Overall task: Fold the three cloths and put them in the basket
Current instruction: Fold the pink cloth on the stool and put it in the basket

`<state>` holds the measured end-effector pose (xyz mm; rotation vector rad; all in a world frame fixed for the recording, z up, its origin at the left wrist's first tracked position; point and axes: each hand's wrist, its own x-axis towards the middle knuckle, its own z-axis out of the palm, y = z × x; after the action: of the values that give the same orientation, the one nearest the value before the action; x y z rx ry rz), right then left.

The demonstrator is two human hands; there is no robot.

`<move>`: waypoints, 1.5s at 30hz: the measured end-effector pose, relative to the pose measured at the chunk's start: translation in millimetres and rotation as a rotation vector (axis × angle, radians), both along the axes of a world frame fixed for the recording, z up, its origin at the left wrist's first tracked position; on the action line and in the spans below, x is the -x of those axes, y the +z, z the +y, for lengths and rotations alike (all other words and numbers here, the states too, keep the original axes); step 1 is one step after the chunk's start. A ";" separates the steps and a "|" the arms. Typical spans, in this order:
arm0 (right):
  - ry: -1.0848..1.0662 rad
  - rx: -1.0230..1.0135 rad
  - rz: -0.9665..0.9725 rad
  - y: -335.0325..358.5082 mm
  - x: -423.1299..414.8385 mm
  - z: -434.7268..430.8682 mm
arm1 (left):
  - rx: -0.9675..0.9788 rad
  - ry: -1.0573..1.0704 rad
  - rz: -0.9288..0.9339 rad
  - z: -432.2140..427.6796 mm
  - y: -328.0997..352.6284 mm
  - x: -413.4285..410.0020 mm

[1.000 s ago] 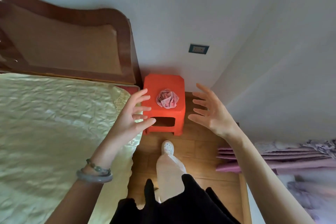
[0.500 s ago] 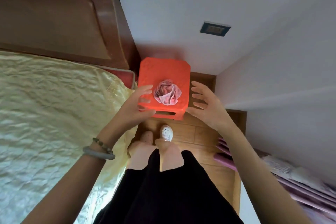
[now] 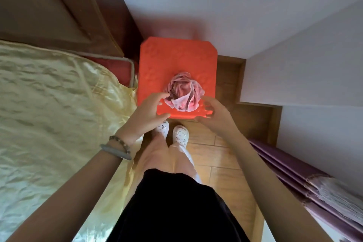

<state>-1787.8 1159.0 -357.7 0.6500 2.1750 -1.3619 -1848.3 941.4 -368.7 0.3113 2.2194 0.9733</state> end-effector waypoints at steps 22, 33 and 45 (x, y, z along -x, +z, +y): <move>-0.244 -0.367 0.151 -84.9 2.3 -11.1 | 0.057 0.100 0.215 1.0 -56.2 10.9; -0.381 -0.284 0.377 26.9 21.7 33.8 | 0.024 0.271 0.304 -29.7 42.0 43.0; -0.120 -0.444 0.707 124.6 55.2 50.1 | -0.089 0.320 0.562 -40.0 141.2 72.3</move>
<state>-1843.1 1209.1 -233.1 0.4991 3.1048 -1.3017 -1920.6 901.3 -227.5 0.3019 2.8009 1.2757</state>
